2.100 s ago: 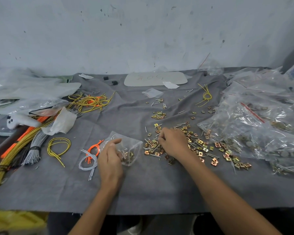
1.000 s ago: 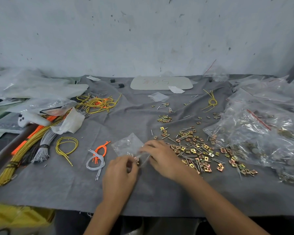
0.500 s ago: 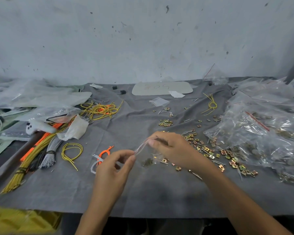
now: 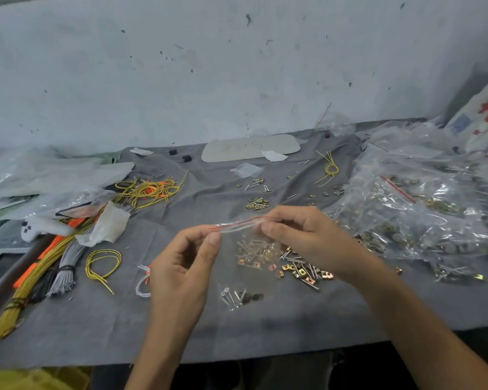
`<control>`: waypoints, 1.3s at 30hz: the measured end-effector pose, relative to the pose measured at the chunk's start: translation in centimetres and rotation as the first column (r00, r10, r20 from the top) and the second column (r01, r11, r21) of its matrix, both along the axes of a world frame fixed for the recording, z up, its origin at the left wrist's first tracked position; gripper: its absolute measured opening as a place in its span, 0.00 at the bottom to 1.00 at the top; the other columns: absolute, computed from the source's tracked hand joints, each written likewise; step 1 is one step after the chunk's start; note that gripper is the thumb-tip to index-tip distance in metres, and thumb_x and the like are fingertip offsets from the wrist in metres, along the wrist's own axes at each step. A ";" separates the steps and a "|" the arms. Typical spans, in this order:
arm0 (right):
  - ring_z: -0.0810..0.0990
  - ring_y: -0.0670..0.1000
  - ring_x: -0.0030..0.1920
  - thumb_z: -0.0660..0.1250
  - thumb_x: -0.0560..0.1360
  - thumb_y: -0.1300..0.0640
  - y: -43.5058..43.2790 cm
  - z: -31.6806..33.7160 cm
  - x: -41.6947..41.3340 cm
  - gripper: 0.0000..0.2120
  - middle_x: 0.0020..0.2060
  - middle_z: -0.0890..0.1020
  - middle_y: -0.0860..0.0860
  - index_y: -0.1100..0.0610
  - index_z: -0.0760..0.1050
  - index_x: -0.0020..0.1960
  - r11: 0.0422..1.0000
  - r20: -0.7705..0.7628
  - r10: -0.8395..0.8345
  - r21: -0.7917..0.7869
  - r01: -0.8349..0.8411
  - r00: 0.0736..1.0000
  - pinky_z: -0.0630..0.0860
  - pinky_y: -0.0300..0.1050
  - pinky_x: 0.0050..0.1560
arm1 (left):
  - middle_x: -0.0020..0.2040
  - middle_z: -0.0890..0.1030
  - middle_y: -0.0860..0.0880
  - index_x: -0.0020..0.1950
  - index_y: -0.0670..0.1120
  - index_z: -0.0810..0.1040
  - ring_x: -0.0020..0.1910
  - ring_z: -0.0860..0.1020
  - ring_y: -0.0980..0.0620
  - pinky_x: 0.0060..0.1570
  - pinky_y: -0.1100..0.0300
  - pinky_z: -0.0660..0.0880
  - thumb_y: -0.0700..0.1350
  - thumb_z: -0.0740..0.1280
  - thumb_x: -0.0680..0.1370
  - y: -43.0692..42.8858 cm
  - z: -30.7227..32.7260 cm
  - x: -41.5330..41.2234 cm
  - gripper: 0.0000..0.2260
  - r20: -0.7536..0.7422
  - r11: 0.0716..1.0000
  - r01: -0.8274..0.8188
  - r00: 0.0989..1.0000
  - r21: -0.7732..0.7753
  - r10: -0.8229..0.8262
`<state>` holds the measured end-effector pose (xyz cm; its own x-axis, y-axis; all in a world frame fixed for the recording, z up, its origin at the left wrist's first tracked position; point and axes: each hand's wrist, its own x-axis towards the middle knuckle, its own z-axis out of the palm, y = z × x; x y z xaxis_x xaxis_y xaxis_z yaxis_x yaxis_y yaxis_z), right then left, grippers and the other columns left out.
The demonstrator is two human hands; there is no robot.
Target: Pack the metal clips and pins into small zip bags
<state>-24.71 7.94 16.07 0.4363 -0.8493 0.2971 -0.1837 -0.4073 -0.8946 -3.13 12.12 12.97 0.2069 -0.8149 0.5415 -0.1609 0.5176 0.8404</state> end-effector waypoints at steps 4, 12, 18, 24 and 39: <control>0.82 0.42 0.47 0.74 0.76 0.51 0.9 1.1 -0.3 0.09 0.47 0.84 0.44 0.47 0.82 0.56 0.996 -0.093 -0.063 -0.064 0.057 0.994 0.78 0.42 0.48 | 0.36 0.80 0.49 0.46 0.52 0.83 0.36 0.75 0.60 0.38 0.68 0.73 0.49 0.72 0.77 0.4 0.0 -0.8 0.02 0.038 1.000 -0.024 0.999 0.012 0.023; 0.77 0.44 0.40 0.72 0.74 0.52 2.5 1.8 1.9 0.03 0.37 0.80 0.44 0.50 0.80 0.43 0.865 -0.268 -0.222 -0.497 0.063 0.937 0.75 0.43 0.44 | 0.38 0.82 0.52 0.47 0.57 0.84 0.36 0.76 0.58 0.38 0.66 0.73 0.56 0.69 0.76 0.7 -0.3 -1.9 0.06 0.148 0.999 -0.027 0.988 -0.019 0.029; 0.76 0.44 0.36 0.73 0.72 0.56 2.9 1.5 1.5 0.02 0.36 0.80 0.45 0.52 0.81 0.41 0.836 -0.203 -0.272 -0.534 0.127 0.940 0.74 0.41 0.41 | 0.41 0.85 0.53 0.47 0.56 0.84 0.38 0.79 0.60 0.41 0.68 0.75 0.57 0.69 0.75 0.9 -0.5 -1.8 0.07 0.130 1.000 -0.012 0.991 -0.018 0.015; 0.78 0.46 0.37 0.72 0.73 0.59 2.2 0.4 -1.1 0.04 0.34 0.80 0.44 0.54 0.79 0.40 0.869 -0.170 -0.309 -0.450 0.205 0.936 0.74 0.39 0.40 | 0.37 0.80 0.53 0.47 0.55 0.83 0.35 0.74 0.60 0.37 0.68 0.72 0.56 0.71 0.75 0.2 -0.7 -0.5 0.07 0.042 0.996 -0.082 0.996 0.022 0.081; 0.71 0.40 0.28 0.66 0.80 0.50 -6.0 0.7 -7.2 0.10 0.31 0.78 0.45 0.54 0.78 0.43 0.889 -0.102 -0.436 -0.206 0.410 0.894 0.68 0.32 0.29 | 0.47 0.84 0.57 0.53 0.67 0.82 0.39 0.78 0.62 0.42 0.74 0.73 0.53 0.69 0.73 0.5 -2.0 -1.6 0.12 0.039 0.987 -0.102 0.994 0.124 0.098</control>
<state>-31.87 1.96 16.82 0.0953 -0.9028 0.4195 -0.4923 -0.4090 -0.7684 -4.77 12.58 10.93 0.2748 -0.8531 0.4435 -0.2352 0.3876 0.8913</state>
